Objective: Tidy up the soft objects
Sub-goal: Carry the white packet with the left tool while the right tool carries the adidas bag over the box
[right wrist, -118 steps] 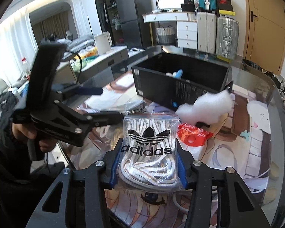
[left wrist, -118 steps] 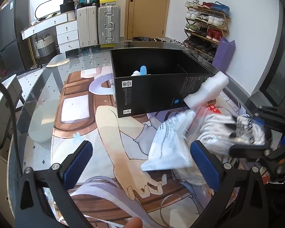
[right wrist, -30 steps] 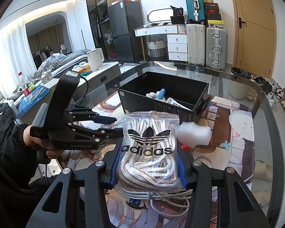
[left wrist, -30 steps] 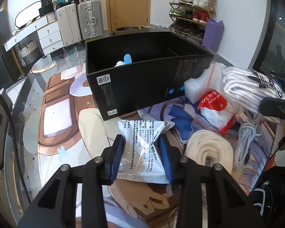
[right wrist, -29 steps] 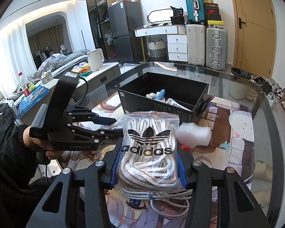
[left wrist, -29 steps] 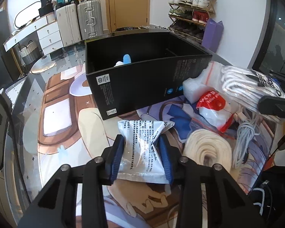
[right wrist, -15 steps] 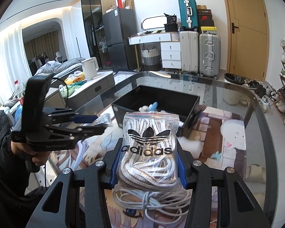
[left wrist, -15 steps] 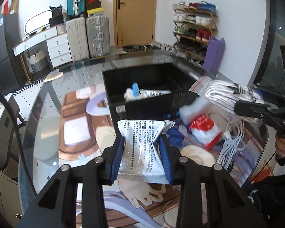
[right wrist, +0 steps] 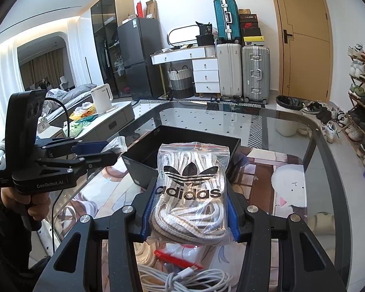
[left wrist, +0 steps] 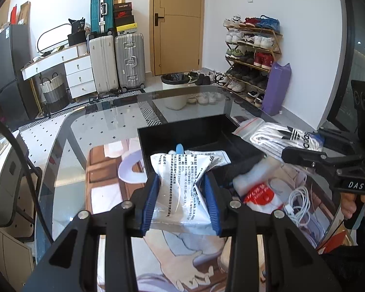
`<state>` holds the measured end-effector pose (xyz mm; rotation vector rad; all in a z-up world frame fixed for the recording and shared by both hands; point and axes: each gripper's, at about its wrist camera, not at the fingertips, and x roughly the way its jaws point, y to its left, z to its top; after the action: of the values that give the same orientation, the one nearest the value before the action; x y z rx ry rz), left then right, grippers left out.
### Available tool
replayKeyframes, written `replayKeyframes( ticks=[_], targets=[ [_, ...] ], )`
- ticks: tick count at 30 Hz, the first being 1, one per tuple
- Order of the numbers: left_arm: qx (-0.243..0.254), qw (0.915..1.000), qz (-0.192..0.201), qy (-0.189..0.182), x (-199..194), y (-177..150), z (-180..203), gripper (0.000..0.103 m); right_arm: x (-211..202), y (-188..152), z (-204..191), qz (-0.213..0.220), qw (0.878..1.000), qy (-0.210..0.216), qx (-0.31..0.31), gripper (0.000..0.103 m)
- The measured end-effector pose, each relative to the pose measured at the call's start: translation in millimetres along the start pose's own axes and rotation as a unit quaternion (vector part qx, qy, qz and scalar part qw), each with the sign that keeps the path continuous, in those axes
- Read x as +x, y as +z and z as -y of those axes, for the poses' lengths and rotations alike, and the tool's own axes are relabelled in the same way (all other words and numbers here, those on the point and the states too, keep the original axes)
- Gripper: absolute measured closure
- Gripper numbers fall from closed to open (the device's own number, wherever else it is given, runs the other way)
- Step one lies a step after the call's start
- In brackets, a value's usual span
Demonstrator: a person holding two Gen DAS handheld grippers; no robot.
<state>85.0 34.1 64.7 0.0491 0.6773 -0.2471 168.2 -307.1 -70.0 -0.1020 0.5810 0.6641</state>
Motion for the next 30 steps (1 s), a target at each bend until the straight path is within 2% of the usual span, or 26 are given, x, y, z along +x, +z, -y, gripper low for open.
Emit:
replayKeyframes(
  ticks=[12,30],
  targets=[
    [-0.004,0.9999,0.008,0.006,13,16,-4,0.067,12,15,0,0.004,1.0,-0.002,-0.005,0.054],
    [-0.007,0.9998,-0.001,0.017,40,32,-10,0.067,39,27,5,-0.018,1.0,-0.011,0.0,0.054]
  ],
)
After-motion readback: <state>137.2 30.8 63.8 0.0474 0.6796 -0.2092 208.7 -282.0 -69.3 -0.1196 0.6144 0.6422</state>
